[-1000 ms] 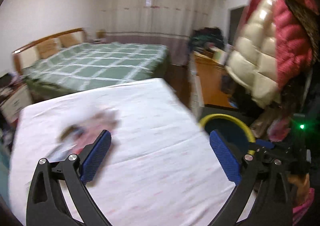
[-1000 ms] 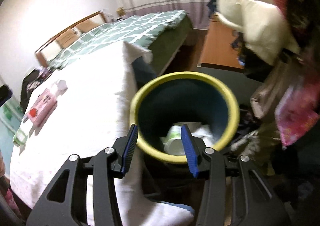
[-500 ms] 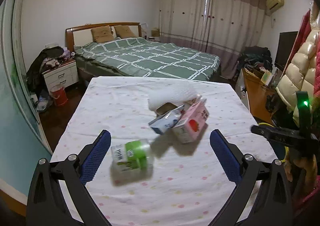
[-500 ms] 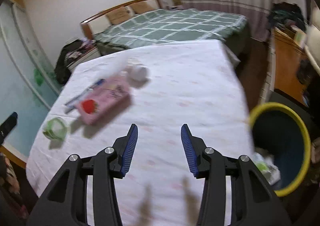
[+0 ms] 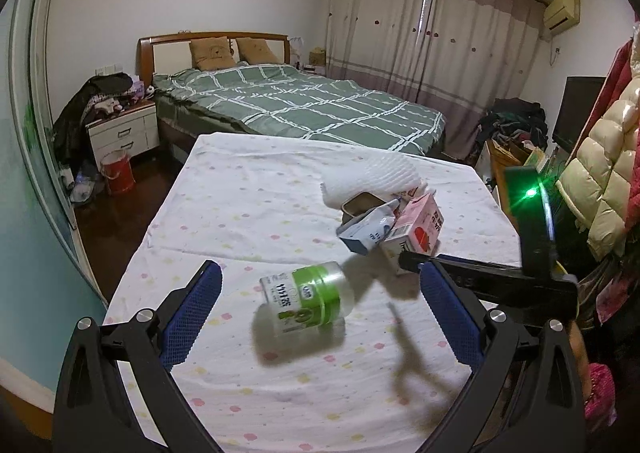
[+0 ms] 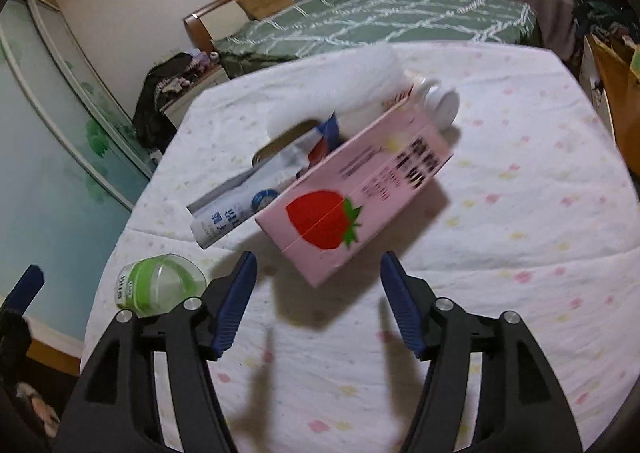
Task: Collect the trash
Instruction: 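Grasp the pink strawberry milk carton with the right gripper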
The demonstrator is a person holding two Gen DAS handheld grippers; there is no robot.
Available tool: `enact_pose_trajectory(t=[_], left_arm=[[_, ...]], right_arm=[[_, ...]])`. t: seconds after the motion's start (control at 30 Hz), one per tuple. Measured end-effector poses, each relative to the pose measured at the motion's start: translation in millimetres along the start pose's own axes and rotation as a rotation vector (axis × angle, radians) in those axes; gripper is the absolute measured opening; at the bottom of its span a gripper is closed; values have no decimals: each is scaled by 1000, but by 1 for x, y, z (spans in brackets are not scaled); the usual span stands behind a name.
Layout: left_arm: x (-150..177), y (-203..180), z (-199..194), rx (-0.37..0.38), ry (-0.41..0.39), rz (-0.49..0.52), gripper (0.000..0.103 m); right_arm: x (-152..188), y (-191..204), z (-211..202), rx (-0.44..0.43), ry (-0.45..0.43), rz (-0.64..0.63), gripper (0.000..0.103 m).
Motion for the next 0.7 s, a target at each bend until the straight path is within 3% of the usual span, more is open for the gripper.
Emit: enact_pose_trajectory(t=[0.23,0.53,0.7], left_arm=[[5,7,9,17,22,-18,98],[10,3,17,34,44,-17,98],[11,-7,20,51,51,-7,98]], right_arm=[[-4,-11,13,62,-7,26,61],[-10,-71,-42,216,-86,71,61],[-10,-80,-60,170,-131,75,62]])
Point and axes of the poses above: each gripper's, at about its wrist camera, not at the fingertips, and z roughly the way its jaws point, y to its left, x to its underside, the point moved 5 cm from there along z, roughly the way its jaws point, and after that the axes turned 14 degrees about -x, right-handed, at the moved point
